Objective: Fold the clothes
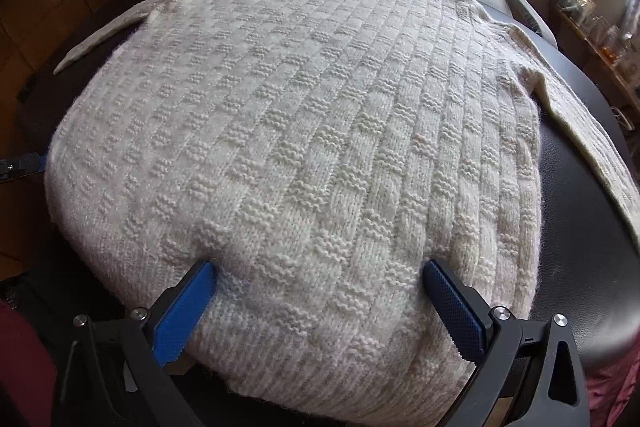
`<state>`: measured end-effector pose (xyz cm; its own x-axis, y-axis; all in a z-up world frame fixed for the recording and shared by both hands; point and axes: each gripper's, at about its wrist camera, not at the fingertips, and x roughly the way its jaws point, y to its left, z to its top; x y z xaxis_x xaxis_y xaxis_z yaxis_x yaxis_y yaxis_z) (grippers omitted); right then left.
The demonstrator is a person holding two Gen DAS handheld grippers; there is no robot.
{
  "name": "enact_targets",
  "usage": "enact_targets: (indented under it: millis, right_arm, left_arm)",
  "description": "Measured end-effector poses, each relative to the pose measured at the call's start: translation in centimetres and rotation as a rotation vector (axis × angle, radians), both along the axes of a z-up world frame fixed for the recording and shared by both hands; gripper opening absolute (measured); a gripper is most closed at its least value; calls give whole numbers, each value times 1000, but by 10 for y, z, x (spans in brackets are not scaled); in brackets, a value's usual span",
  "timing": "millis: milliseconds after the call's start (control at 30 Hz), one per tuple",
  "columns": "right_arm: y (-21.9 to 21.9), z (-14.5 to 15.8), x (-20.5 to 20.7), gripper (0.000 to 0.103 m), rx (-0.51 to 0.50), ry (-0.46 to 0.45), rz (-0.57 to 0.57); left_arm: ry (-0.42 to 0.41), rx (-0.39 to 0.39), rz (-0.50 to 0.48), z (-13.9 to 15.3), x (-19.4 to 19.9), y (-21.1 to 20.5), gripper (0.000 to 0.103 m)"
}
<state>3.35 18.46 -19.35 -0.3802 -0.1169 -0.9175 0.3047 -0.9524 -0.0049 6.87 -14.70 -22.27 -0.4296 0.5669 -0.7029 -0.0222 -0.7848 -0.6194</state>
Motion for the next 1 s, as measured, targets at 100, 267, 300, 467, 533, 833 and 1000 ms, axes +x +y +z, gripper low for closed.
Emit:
enact_targets:
  millis: [100,267,300,467,533,833,1000]
  right_arm:
    - [-3,0,0,103,7,-6,-3]
    - [-14,11,-7,103,-16,38,2]
    - [-18,15,-9,103,-18,53,6]
    - [-28,7,-22,103,24,37,33]
    - [-26,1,-27,103,1,26,31]
    - [-17,3,-34,103,-29,4,51]
    - [-8,23,-58,103,-55,69,43]
  left_arm:
    - [16,26,4,-1,-6,5,45]
    - [-17,-45,22,4,-11,14,7]
    - [-26,-70,24,6,-11,15,8]
    - [-58,-278,15,17,-1,14,6]
    - [-81,-303,5,14,0,16,4]
    - [103,-184,15,66,-42,31,16]
    - [180,-258,-37,70,-108,50,16]
